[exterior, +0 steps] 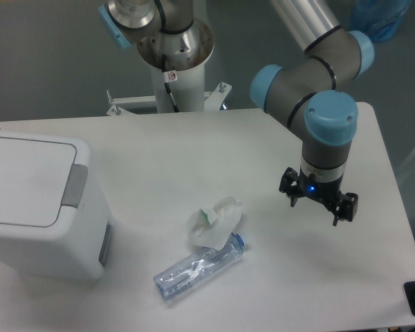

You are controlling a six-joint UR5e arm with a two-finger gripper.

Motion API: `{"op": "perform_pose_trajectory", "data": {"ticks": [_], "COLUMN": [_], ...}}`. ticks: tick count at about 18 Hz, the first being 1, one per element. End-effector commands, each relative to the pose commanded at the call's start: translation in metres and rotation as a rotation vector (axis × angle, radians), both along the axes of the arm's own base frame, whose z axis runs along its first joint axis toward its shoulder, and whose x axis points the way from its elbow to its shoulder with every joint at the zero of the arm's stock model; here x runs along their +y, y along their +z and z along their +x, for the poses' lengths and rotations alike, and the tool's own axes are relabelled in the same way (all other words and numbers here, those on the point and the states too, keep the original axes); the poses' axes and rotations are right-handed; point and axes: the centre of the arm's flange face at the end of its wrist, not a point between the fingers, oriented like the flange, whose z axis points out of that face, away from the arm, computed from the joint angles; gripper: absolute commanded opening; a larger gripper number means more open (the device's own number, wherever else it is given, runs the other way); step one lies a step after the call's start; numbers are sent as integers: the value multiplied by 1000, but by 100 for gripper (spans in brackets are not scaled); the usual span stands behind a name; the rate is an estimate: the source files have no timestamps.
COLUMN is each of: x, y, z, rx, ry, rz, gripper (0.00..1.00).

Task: Open the trash can

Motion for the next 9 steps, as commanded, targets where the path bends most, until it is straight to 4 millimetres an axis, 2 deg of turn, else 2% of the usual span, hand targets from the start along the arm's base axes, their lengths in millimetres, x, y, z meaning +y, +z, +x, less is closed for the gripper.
{"op": "perform_pose_trajectory", "data": {"ticks": [2,4,7,9], "x": [3,5,19,26], "y": [3,20,41,64], "z": [1,8,33,55], "rx": [-7,1,-43,-78], "ry": [49,119,153,191], "rz": [24,58,140,186], "gripper": [100,100,100,100]}}
